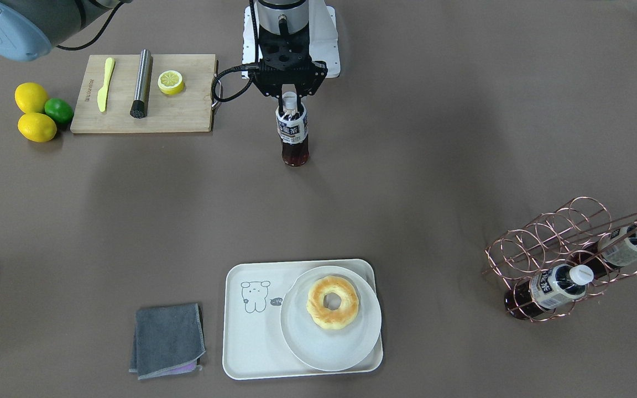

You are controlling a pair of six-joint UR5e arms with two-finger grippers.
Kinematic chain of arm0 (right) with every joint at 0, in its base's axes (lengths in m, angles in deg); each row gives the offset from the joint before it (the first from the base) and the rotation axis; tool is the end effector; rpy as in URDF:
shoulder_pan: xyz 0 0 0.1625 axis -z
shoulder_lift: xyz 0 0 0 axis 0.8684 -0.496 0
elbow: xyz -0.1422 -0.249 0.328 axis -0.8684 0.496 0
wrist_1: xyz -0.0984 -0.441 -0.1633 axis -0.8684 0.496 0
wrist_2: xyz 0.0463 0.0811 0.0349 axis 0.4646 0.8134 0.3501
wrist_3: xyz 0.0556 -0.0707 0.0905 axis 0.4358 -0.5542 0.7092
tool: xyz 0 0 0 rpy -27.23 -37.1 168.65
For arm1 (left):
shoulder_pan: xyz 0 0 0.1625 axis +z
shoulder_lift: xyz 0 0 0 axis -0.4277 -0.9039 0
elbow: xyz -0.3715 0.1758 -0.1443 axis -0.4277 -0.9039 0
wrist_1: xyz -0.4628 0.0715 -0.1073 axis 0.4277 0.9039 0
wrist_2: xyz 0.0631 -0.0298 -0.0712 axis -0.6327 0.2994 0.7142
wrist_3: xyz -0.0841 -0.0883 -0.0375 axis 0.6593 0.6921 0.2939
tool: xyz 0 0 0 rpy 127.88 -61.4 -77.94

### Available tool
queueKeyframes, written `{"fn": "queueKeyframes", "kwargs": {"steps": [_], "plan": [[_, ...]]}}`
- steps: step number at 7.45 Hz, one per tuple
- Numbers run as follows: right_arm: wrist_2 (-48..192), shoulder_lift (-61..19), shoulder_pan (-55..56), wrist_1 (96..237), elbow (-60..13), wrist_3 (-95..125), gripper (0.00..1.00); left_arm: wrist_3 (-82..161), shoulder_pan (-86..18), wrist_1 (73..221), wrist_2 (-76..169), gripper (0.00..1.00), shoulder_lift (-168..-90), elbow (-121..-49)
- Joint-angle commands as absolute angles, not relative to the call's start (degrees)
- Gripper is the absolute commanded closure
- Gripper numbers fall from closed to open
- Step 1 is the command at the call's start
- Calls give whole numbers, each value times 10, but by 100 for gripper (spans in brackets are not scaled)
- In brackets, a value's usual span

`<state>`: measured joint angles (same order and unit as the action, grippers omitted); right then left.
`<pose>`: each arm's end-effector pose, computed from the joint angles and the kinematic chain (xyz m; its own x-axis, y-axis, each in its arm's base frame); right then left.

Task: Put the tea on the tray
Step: 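Lift the bottle with the right gripper and carry it to the tray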

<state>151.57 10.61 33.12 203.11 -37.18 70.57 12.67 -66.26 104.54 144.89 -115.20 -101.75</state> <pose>-0.5479 -0.4000 0.0198 0.6926 0.0154 0.7211 -0.1012 0.9920 0.0760 -0.0853 -0.5781 0.5090 0.8526 0.2497 -0.4591 -0.1592 0.9608 0.2269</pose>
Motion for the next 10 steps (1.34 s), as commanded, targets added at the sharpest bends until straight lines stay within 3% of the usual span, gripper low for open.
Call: {"fn": "queueKeyframes", "kwargs": {"steps": [1, 6, 8, 10], "plan": [[1533, 117, 300, 2032, -370, 698, 100, 127, -662, 1045, 1449, 2, -1156, -1013], [1616, 122, 174, 2027, -304, 601, 100, 127, -662, 1045, 1449, 2, -1161, -1012], [1658, 176, 121, 2024, -201, 557, 100, 128, -663, 1046, 1449, 2, -1161, -1014], [1679, 187, 90, 1924, -106, 556, 100, 132, -662, 1065, 1448, 2, -1160, -1010]]}}
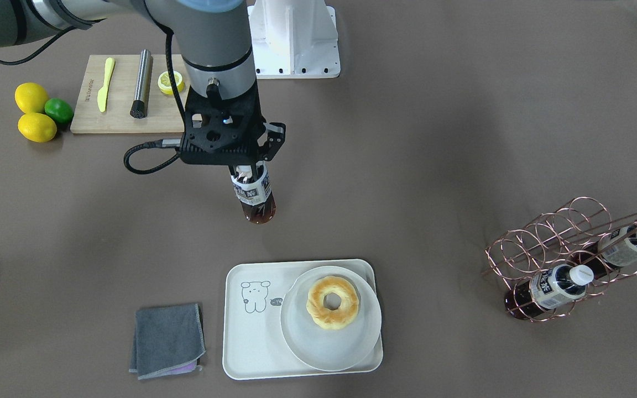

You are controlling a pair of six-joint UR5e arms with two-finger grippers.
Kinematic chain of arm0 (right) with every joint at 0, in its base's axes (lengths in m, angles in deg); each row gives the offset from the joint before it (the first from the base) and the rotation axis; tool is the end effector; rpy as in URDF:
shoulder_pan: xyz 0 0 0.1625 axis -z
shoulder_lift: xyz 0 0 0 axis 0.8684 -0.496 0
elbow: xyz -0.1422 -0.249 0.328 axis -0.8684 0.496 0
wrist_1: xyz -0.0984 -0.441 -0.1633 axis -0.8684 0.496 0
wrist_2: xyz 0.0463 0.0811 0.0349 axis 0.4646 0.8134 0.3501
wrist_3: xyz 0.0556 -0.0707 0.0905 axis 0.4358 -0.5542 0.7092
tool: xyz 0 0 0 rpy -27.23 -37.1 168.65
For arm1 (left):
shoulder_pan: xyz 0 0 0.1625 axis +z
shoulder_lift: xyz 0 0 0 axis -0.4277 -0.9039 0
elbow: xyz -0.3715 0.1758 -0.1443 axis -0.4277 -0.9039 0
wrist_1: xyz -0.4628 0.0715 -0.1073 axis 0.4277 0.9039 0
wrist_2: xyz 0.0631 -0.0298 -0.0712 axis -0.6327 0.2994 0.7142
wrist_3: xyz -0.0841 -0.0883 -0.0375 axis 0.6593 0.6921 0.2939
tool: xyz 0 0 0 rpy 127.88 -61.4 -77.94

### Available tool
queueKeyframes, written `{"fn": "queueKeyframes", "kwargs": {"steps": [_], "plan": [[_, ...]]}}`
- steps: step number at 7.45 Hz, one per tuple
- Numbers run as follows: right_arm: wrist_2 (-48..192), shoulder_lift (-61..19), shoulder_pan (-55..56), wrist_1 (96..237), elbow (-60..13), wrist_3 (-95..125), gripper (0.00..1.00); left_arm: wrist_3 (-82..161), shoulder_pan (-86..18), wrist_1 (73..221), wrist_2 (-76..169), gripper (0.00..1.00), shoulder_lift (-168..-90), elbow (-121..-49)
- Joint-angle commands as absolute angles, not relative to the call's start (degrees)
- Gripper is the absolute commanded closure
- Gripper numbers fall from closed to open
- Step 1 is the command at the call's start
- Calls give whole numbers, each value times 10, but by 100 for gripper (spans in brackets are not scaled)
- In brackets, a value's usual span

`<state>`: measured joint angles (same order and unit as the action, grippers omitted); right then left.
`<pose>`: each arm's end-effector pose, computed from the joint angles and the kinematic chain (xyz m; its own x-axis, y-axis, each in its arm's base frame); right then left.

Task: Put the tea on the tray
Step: 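Lift the bottle with the right gripper and carry it to the tray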

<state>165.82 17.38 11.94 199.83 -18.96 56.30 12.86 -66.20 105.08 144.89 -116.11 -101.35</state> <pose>-0.4557 -0.6265 0.0336 0.7099 0.0790 0.6999 -0.1293 0.9914 0.0192 -0.0849 -0.5851 0.5024 0.8530 0.2558 -0.4548 -0.1575 0.9572 0.2428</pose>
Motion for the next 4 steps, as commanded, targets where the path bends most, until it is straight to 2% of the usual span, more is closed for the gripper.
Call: {"fn": "queueKeyframes", "kwargs": {"steps": [1, 4], "plan": [[1682, 190, 81, 1888, -67, 556, 100, 133, -663, 1069, 1448, 2, -1160, -1010], [1682, 207, 69, 1847, 11, 544, 100, 133, -662, 1101, 1445, 2, -1161, -984]]}}
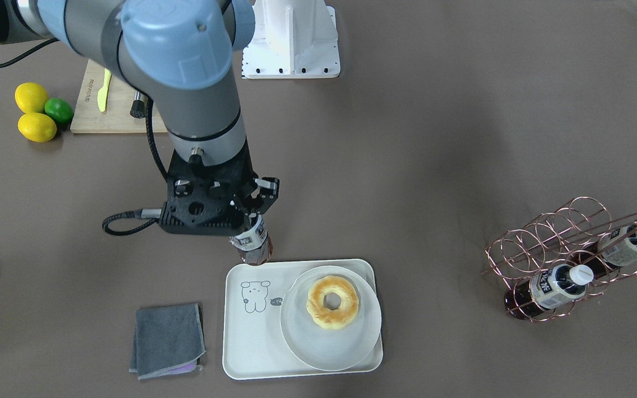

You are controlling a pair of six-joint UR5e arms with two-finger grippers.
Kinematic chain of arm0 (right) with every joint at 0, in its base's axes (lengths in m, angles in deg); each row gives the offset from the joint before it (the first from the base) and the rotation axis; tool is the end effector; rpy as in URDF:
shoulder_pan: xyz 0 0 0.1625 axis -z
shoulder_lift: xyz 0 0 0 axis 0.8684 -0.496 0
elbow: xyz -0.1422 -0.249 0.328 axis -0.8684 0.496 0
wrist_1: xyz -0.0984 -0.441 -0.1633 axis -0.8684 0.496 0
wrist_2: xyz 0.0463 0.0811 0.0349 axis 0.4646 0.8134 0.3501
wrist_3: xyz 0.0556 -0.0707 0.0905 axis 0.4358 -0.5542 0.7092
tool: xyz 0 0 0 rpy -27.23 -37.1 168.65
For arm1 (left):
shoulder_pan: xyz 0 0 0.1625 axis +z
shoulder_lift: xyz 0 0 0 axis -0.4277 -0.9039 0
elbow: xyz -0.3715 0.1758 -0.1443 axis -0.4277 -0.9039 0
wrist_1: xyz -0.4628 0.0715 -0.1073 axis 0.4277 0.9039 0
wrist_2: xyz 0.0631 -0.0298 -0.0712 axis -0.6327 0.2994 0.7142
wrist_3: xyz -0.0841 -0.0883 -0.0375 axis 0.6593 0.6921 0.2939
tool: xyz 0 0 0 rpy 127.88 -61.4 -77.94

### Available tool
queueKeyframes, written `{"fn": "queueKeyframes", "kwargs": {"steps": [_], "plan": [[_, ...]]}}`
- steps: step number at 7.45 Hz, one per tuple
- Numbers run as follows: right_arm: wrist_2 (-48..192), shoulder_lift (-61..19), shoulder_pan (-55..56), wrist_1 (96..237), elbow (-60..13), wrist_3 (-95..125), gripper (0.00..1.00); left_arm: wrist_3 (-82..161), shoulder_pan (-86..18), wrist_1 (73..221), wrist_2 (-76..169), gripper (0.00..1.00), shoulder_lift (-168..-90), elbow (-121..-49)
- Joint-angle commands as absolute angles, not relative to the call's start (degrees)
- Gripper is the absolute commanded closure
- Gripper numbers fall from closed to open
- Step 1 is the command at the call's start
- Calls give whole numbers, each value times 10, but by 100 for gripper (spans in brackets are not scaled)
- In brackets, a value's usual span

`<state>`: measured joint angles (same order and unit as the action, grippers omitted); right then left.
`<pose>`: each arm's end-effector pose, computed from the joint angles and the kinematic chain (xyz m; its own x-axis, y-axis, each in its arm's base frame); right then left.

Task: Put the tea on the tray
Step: 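Lower the bottle onto the tray beside the donut bowl and release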

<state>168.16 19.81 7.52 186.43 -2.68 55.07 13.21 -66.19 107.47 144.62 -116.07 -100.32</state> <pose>-0.4661 -0.7310 0.0882 0.6937 0.1137 0.7112 -0.1666 0.9860 0.0048 -0.0855 -0.5905 0.5080 0.8565 0.2598 -0.4460 -0.1531 0.9531 0.2612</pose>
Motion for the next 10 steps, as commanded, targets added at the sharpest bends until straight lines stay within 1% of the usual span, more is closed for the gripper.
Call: {"fn": "queueKeyframes", "kwargs": {"steps": [1, 2, 4, 5, 9, 10], "plan": [[1682, 230, 68, 1846, 37, 544, 100, 133, -662, 1133, 1445, 2, -1161, -962], [1682, 235, 67, 1837, 49, 543, 100, 134, -662, 1147, 1444, 2, -1160, -957], [1681, 242, 65, 1781, 97, 544, 100, 134, -662, 1147, 1444, 2, -1161, -957], [1681, 245, 65, 1778, 107, 543, 100, 134, -662, 1147, 1444, 2, -1160, -958], [1679, 243, 69, 1766, 108, 543, 100, 133, -663, 1147, 1444, 2, -1159, -959], [1678, 242, 69, 1766, 106, 543, 73, 133, -663, 1147, 1444, 2, -1160, -959]]}}
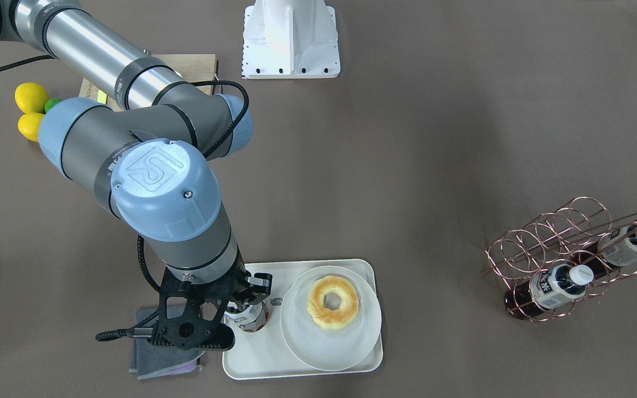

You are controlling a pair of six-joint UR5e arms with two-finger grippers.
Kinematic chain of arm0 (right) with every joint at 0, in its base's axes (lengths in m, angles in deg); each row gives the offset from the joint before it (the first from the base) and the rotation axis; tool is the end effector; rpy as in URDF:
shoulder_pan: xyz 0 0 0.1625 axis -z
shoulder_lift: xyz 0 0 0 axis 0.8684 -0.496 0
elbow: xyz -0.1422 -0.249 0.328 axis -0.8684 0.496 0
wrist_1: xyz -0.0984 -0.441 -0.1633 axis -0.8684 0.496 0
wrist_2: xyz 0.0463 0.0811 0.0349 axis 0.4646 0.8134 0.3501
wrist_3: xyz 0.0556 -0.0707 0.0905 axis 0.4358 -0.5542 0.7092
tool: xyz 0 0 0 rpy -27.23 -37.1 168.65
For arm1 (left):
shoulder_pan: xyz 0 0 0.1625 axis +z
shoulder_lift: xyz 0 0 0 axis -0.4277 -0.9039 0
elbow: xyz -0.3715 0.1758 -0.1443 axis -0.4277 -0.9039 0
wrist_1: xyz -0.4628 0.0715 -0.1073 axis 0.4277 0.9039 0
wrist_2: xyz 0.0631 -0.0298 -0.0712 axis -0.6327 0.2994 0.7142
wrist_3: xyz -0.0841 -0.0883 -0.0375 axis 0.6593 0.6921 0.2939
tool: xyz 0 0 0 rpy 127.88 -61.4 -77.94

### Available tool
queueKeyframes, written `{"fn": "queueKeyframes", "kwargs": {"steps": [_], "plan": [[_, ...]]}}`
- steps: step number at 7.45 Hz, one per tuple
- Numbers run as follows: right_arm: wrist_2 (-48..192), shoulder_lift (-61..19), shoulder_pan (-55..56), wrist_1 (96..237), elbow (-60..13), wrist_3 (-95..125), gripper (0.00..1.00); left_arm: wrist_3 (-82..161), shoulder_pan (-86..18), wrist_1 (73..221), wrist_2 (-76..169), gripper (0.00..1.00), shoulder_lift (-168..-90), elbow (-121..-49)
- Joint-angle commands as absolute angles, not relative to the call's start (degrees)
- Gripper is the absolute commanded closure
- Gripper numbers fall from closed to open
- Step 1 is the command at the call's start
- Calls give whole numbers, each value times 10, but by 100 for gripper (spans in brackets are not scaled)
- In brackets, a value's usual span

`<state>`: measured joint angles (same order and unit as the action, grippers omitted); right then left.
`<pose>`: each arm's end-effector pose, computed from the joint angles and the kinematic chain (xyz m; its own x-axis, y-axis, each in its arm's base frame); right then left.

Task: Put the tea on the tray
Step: 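Lower the bottle onto the tray beside the donut bowl and release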

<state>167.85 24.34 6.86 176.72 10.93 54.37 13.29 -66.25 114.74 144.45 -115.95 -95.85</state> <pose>-0.4939 -0.7862 0.1132 0.6919 0.1038 0.7145 -0.1727 0.9847 0.0242 -0.0869 -0.6068 0.5373 0.8590 0.2776 -0.4303 -0.1516 0.9405 0.3041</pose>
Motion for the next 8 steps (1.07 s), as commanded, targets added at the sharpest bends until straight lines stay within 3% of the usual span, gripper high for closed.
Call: {"fn": "queueKeyframes", "kwargs": {"steps": [1, 4, 6, 8], "plan": [[1673, 241, 72, 1765, 105, 538, 1, 133, -662, 1147, 1444, 2, -1161, -958], [1677, 244, 68, 1767, 98, 535, 0, 134, -662, 1147, 1444, 2, -1166, -954], [1682, 241, 67, 1861, 9, 537, 0, 134, -662, 1147, 1444, 2, -1166, -955], [1683, 192, 67, 2012, -160, 536, 0, 133, -662, 1148, 1445, 2, -1166, -956]]}}
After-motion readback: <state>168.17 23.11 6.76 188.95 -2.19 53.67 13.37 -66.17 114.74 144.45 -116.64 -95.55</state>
